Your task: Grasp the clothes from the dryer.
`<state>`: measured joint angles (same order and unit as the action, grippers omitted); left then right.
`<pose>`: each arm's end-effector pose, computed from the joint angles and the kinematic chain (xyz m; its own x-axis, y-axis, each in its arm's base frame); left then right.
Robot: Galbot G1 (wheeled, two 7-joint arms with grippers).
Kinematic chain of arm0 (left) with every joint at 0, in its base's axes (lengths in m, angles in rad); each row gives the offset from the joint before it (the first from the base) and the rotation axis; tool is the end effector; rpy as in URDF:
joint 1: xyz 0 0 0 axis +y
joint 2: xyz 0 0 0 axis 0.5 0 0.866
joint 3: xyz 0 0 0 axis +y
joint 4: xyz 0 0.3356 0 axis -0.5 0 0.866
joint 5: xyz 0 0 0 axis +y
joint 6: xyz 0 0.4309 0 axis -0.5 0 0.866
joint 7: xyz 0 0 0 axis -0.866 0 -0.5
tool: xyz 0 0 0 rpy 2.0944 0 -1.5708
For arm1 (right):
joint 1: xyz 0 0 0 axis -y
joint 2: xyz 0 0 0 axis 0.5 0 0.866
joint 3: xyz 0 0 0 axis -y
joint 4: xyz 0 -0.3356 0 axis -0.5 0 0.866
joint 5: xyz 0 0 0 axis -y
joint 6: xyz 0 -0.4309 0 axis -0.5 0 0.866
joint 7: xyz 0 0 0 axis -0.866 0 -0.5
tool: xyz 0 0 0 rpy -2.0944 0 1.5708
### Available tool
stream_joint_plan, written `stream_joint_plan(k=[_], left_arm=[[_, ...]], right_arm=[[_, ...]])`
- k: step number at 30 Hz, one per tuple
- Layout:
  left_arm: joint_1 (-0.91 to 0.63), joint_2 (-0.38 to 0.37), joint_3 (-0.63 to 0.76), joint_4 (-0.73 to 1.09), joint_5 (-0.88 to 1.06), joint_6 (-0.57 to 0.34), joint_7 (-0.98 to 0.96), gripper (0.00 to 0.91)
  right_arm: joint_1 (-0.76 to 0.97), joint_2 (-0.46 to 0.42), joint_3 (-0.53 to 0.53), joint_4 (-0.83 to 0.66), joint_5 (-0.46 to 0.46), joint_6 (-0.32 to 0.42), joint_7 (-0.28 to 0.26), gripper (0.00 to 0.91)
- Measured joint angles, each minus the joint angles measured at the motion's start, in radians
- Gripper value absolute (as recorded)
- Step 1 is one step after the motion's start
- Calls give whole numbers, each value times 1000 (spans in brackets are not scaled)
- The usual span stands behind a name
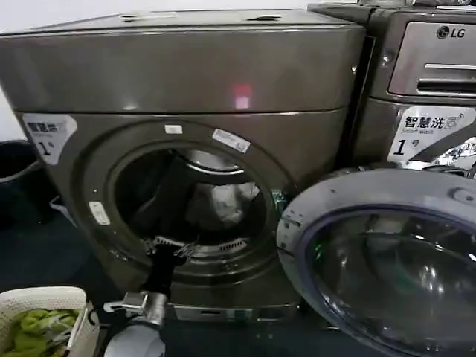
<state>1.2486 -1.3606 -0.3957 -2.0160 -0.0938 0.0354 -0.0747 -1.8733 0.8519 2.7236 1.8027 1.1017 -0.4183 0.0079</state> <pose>0.3465 -0.0172 -0.2311 -0.9751 0.1272 -0.1814 0.1156 0.9906 0.0731 -0.1340 -0.4109 0.2122 -0.3055 0.7105 -0.6339 0.8609 0.4906 0.1351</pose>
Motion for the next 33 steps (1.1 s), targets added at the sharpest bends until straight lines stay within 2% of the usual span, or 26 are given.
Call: stream_joint_plan(k=[21, 33], left_arm=[[-27, -1, 9, 31, -4, -3, 4, 907], [-164, -20, 44, 167, -26, -7, 4, 907]], right_arm=[[-23, 10, 20, 8, -32, 1, -20, 907], [-45, 16, 39, 16, -79, 16, -44, 907]])
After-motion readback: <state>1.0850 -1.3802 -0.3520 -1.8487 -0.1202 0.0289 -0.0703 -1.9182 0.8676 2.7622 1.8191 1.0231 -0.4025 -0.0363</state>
